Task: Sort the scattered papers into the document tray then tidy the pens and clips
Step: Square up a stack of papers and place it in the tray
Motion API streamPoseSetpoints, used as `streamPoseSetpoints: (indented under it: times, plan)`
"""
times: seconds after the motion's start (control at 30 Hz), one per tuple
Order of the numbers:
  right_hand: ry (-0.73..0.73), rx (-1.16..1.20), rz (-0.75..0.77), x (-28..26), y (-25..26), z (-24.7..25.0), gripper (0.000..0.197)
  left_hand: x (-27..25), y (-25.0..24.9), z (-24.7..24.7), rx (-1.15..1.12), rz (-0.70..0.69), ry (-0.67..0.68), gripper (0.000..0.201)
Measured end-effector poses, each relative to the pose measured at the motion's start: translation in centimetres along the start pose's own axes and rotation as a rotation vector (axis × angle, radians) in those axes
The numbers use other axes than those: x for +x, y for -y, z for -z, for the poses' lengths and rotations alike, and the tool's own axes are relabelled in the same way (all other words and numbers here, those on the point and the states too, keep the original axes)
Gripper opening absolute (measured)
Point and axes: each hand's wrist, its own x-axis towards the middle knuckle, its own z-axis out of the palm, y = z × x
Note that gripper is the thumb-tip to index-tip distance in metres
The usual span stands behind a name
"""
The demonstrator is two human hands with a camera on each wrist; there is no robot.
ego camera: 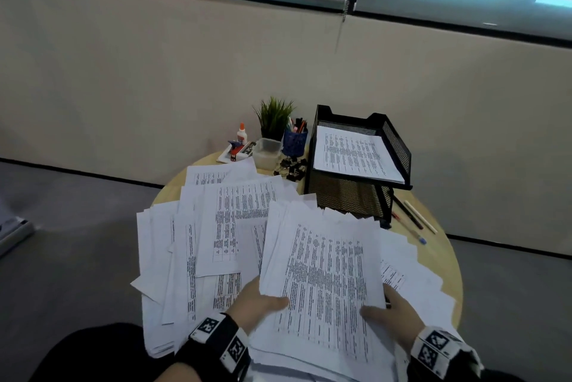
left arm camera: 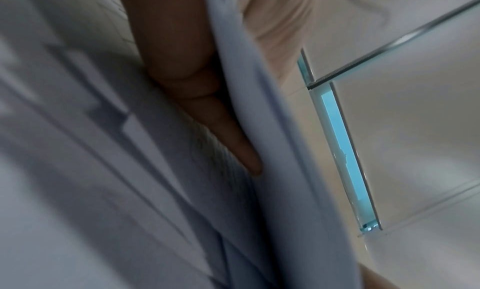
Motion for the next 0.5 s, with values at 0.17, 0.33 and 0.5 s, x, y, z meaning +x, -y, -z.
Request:
streamPoseSetpoints:
  times: [0.17, 0.33, 0.5]
  plan:
    - [0.001, 0.54, -0.06, -1.3, 0.7, 2.2, 0.041, -0.1, -1.0, 0.1, -0.064, -0.04, 0.043, 0.049]
    - [0.359, 0.879, -0.159, -2.1, 0.0, 3.1, 0.066, -0.1, -2.0, -0.6, -0.064, -0.101, 0.099, 0.041]
    - [0.309, 0.822, -0.095, -2.0, -0.1, 3.4, 0.056, 0.3, -2.8, -0.9, 0.042, -0.113, 0.048, 0.028]
